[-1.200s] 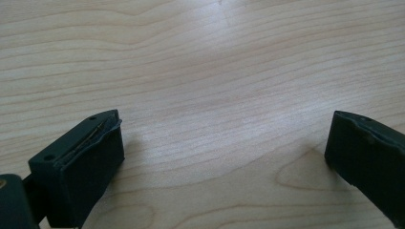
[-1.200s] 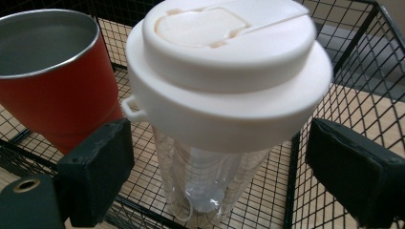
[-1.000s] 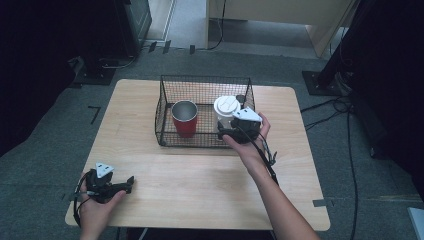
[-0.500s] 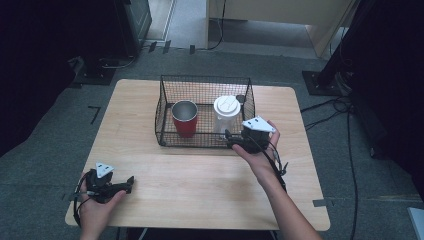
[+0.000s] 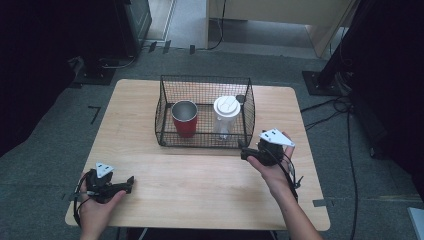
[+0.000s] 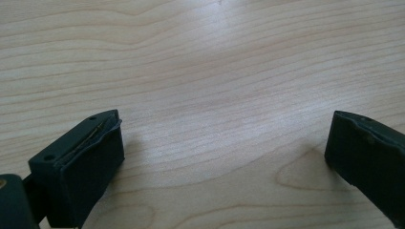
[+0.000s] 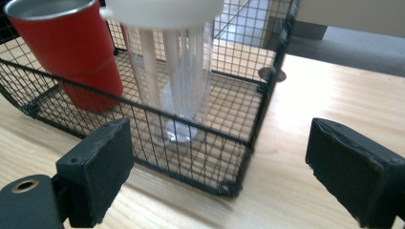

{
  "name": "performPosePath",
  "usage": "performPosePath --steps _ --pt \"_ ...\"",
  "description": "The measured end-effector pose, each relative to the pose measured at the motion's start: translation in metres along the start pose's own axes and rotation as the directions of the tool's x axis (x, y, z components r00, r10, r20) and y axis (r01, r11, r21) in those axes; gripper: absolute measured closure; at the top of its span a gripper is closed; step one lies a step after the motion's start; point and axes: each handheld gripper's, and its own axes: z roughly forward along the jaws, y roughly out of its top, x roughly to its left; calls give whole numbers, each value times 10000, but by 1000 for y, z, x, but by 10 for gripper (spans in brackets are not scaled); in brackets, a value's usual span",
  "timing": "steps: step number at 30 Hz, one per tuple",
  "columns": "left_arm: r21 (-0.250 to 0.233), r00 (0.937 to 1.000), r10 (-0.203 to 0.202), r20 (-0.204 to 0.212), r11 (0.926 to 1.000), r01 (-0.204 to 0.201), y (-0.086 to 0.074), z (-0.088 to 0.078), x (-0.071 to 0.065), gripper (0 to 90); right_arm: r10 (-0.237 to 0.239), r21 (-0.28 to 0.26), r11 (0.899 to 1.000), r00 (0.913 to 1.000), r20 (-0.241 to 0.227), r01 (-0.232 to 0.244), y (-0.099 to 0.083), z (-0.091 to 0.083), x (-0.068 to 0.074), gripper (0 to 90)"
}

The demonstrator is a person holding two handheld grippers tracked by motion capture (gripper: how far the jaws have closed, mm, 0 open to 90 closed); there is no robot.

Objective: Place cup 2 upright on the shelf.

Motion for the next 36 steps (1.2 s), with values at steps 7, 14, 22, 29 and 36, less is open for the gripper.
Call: performPosePath --steps 7,14,22,29,36 --pt "-18 10000 -59 -46 10000 59 0 0 0 0 280 24 9996 9996 39 -280 -20 -11 -12 91" --pt "-10 10000 -43 -45 10000 43 0 0 0 0 468 17 9989 9987 180 -468 -33 -23 -29 91" --pt "-4 10000 -40 -43 10000 40 0 0 0 0 1063 243 9939 9938 333 -1072 -53 -29 -51 91" --pt "-5 10000 -41 -41 10000 41 0 0 0 0 1048 394 9934 9922 681 -1076 -67 -41 -67 91" --pt "-6 10000 -41 -43 10000 41 0 0 0 0 1326 675 9877 9845 1146 -1409 -85 -53 -90 91"
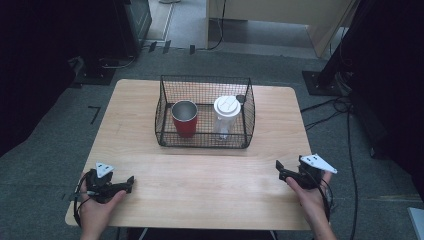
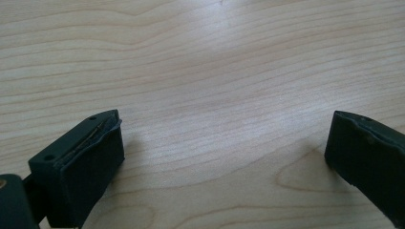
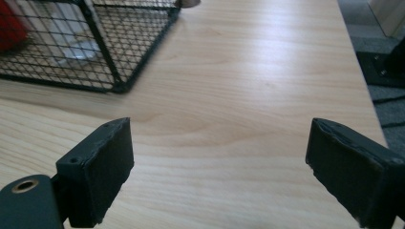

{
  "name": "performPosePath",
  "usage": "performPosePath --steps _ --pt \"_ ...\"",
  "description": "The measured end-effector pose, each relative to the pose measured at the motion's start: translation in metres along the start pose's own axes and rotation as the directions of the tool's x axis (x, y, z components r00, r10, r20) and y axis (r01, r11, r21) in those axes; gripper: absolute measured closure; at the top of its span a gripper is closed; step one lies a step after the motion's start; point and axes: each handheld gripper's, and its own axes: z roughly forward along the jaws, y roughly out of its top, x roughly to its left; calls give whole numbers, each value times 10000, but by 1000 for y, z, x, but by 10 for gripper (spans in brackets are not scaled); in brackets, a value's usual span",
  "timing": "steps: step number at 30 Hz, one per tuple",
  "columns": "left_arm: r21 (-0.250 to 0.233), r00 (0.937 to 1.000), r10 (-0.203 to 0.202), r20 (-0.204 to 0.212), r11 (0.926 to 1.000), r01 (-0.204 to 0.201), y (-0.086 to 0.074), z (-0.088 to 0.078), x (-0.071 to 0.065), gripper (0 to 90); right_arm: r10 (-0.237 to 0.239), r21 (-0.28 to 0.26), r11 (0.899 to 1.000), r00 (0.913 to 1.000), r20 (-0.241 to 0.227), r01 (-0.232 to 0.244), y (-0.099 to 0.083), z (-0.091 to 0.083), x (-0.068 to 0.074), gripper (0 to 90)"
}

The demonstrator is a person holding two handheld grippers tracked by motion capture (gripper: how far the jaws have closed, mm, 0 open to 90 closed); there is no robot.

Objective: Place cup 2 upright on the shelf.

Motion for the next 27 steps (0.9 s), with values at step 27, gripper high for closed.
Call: performPosePath --steps 27 --pt "1 10000 -2 0 10000 2 0 0 0 0 228 1196 9922 9950 976 -345 -45 -19 -50 91"
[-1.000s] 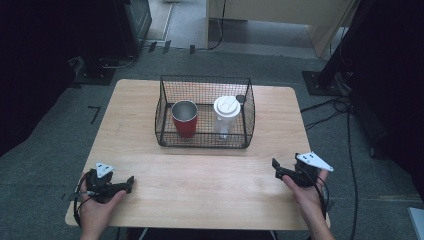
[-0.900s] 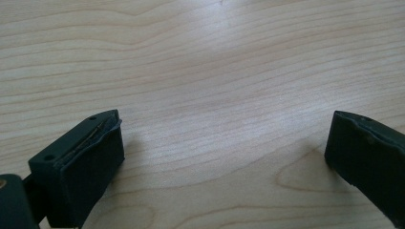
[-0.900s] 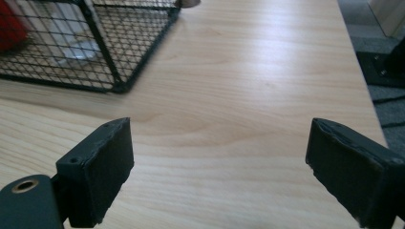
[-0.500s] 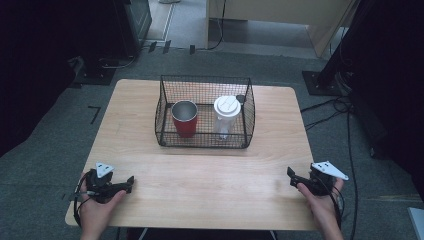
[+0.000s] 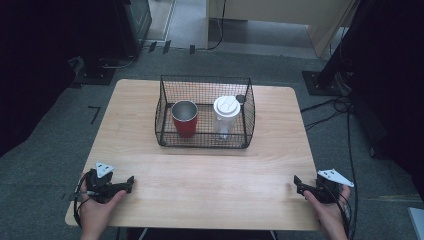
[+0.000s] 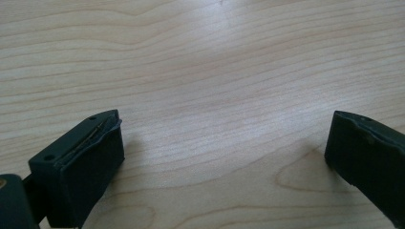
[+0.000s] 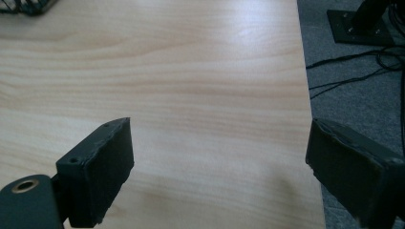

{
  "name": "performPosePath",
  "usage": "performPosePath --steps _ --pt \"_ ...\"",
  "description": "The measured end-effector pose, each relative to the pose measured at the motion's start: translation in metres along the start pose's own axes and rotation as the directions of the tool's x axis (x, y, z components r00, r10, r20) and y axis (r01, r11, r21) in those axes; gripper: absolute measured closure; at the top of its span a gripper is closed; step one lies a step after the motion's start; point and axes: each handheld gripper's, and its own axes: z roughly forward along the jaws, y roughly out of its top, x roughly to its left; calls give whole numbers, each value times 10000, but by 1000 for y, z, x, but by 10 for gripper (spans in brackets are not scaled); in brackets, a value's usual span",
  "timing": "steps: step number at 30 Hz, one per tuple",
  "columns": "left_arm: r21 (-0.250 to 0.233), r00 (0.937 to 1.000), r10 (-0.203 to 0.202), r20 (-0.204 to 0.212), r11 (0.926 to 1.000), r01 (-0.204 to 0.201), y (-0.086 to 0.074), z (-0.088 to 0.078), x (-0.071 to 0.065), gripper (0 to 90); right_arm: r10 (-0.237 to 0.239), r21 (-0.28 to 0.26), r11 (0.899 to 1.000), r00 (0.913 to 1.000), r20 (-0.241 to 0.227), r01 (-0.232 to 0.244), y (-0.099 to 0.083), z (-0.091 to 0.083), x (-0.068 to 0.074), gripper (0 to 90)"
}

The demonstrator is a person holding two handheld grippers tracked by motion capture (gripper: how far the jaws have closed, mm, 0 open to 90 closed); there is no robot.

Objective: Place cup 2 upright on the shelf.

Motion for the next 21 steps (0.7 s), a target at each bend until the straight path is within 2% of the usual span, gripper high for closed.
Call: performPosePath --steps 4,7,10,15,21 --pt "0 10000 3 0 10000 -3 0 0 0 0 13 387 9992 10000 -46 -11 -7 3 -1 91" --pt "-1 10000 1 0 10000 -1 0 0 0 0 -14 419 9991 10000 -73 17 -8 2 -1 91" --pt "-3 10000 1 -1 10000 -1 0 0 0 0 -39 677 9977 9999 -123 47 -9 6 1 91" --pt "-1 10000 3 0 10000 -3 0 0 0 0 -507 695 9963 9987 98 499 -11 7 8 91" --pt "-2 10000 6 0 10000 -6 0 0 0 0 -451 731 9963 9990 -25 452 -11 7 6 91"
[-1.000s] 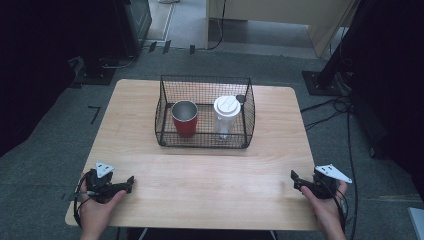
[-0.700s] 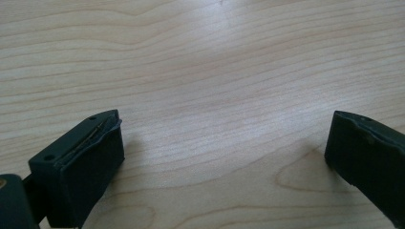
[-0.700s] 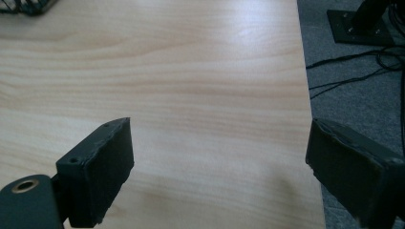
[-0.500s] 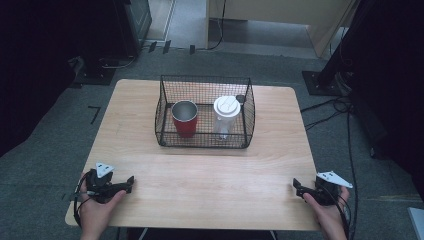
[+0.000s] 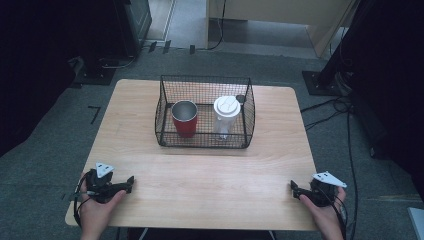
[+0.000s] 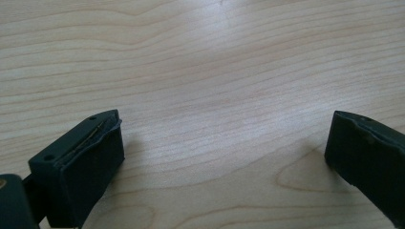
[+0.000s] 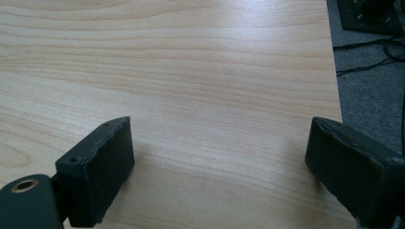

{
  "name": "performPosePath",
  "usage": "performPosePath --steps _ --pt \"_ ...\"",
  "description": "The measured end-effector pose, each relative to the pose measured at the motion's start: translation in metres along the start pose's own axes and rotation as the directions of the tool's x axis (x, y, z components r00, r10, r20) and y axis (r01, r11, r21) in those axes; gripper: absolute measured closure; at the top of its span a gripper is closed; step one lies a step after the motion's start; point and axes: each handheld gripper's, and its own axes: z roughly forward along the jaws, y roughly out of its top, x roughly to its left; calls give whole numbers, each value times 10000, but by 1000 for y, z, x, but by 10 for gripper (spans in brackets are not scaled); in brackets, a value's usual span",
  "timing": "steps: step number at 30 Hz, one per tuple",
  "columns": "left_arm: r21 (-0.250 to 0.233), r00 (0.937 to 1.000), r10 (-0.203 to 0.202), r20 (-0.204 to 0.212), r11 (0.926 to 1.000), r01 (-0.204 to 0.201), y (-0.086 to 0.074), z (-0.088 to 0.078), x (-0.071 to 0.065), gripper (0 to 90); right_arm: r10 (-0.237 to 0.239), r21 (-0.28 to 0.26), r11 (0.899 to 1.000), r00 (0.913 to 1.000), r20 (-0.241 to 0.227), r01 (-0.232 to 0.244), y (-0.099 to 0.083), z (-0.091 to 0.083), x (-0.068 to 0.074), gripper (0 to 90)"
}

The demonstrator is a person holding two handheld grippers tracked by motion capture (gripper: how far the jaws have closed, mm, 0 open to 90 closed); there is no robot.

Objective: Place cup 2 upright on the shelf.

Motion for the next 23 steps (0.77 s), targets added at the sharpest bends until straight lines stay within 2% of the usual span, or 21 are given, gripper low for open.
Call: performPosePath --steps 15,23 --pt "-2 10000 -22 -12 10000 22 0 0 0 0 -6 -10 10000 10000 -17 6 1 1 -1 89" --pt "10 9992 -273 -277 9996 273 1 1 -4 0 -101 8 9999 9999 -79 101 3 3 -1 89"
